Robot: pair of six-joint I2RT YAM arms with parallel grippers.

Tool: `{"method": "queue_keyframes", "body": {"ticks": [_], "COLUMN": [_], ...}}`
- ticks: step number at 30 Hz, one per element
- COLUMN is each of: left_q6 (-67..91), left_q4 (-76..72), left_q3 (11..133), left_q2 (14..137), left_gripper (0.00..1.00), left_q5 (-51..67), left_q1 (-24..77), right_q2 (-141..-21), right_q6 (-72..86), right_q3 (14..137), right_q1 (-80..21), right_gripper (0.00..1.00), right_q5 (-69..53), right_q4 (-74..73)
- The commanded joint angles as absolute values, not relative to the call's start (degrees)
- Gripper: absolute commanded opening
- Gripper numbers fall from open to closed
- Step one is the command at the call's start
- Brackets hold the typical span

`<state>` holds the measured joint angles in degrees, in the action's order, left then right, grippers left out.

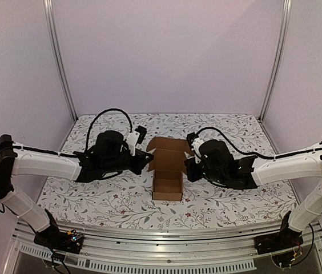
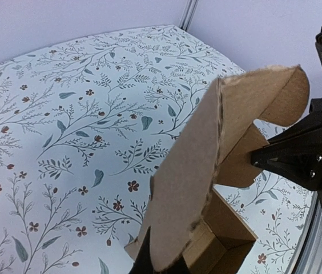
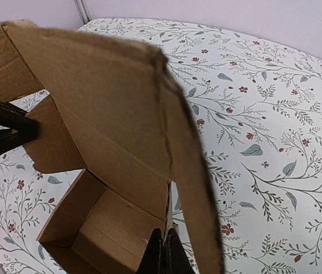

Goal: Fold the paper box

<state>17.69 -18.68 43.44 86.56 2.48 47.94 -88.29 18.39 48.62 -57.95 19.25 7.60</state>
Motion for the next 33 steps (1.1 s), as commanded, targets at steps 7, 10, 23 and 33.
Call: {"method": "queue_keyframes", "body": {"ticks": [7,10,23,33], "left_q6": [18.24,18.31,23.88,26.81], "left_q4": [-18.99,-18.99,-18.1,-16.31], "left_q3": [48.17,48.6,50.61,52.47], "left_q2": [90.82,91.96,95.67,98.04], "left_gripper": [0.0,0.0,0.0,0.0], "left_q5": [-4.37,-6.96,-16.21,-17.8], "left_q1": [50.78,51.68,55.03,57.56], "right_q2": [-91.53,-92.68,-97.94,-99.18], "right_q6": [21.52,22.05,26.4,30.0], "right_q3": [53.83,55.07,58.27,58.62], "right_q1": [-61.78,-62.26,-64.33,-64.89], "right_gripper": [0.0,0.0,0.0,0.0], "right_q5": [33.38,37.0,44.04,46.69], "right_q4": [12.85,12.06,11.35,9.62]}}
